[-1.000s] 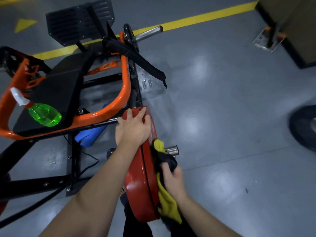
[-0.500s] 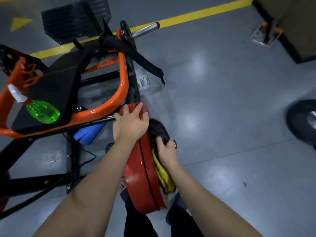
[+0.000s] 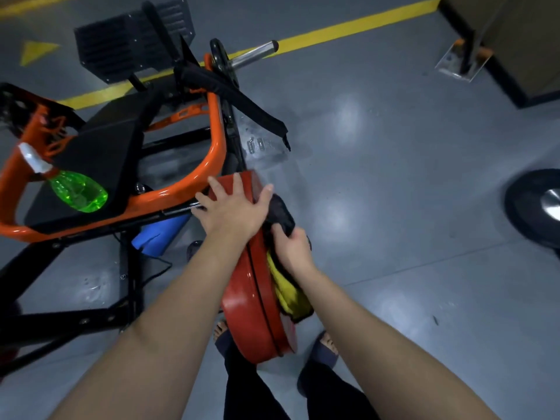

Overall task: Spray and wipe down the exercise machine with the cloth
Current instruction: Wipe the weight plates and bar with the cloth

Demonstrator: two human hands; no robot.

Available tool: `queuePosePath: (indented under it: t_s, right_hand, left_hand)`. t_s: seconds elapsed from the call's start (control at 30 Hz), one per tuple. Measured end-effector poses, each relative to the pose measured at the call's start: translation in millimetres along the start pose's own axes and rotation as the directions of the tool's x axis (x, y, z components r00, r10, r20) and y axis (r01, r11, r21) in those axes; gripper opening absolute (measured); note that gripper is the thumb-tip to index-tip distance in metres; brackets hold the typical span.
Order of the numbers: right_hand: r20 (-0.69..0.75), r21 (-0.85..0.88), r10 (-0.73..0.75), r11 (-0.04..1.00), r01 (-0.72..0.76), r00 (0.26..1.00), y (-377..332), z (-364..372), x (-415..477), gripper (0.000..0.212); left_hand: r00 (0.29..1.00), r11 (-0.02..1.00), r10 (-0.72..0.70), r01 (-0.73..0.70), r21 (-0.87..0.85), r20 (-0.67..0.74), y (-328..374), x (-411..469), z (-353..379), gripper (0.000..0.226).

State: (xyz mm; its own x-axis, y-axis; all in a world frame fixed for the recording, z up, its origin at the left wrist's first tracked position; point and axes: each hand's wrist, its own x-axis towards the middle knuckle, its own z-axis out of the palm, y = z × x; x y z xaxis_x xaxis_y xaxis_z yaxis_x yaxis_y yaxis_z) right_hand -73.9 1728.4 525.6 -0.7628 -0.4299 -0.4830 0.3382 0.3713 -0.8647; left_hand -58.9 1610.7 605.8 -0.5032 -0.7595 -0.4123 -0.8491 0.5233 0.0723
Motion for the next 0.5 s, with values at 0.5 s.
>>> queuePosePath:
  t_s: [0.5]
  right_hand:
    - [-0.086, 0.010, 0.199, 0.980, -0.199, 0.976, 57.6, 4.0, -33.1, 0.025]
  left_hand:
    - [0.994, 0.999, 0.017, -0.021, -0.028, -0.112, -11.9, -24.5, 7.0, 0.071]
